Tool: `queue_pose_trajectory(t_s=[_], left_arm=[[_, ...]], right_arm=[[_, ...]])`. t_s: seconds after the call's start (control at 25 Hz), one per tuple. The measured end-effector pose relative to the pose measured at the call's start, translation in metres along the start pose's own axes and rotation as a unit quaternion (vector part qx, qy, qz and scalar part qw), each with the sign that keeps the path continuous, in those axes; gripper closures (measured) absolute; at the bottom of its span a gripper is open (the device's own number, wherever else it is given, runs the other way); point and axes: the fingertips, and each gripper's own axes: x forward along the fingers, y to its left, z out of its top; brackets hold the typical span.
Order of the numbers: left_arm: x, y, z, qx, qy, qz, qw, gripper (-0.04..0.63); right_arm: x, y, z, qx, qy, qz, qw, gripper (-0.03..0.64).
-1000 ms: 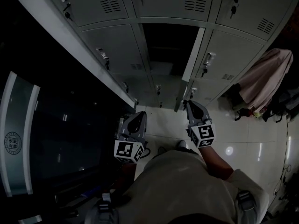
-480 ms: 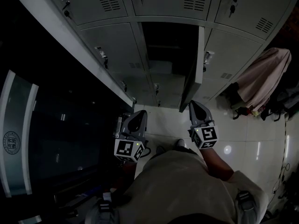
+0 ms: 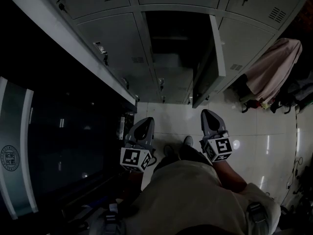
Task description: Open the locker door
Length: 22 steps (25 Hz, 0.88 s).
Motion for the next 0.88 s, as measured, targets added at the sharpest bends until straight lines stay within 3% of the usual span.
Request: queue_pose_trajectory(t_s=[0.16, 0.4, 0.68, 0.8, 0.88], left_arm=[[-0.004, 0.0, -0.019, -0.009, 0.002, -0.026, 0.9996, 0.537], [-0.022, -0.006, -0.006, -0.007, -0.02, -0.013, 0.9997, 0.537], [-0.054, -0.023, 0.006, 0.009, -0.024, 0.019, 0.9995, 0.537], [-0.066, -0.046, 0.016, 0.019, -0.027, 0.03, 0.999, 0.537], [-0.076, -0.071, 0.028, 0.029, -0.033, 0.033, 0.9985, 0.537]], right_arm=[[-0.013, 0.009, -0.019, 0.013, 0.008, -0.019, 1.0, 0.615], [-0.037, 0.025, -0.03, 0.016, 0.021, -0.007, 1.0, 0.615], [-0.064, 0.04, 0.007, -0.003, -0.013, 0.028, 1.0, 0.615], [-0.108, 0.039, 0.034, -0.001, -0.037, 0.024, 0.999, 0.615], [-0.148, 0.035, 0.039, -0.02, -0.019, 0.018, 0.999, 0.615]])
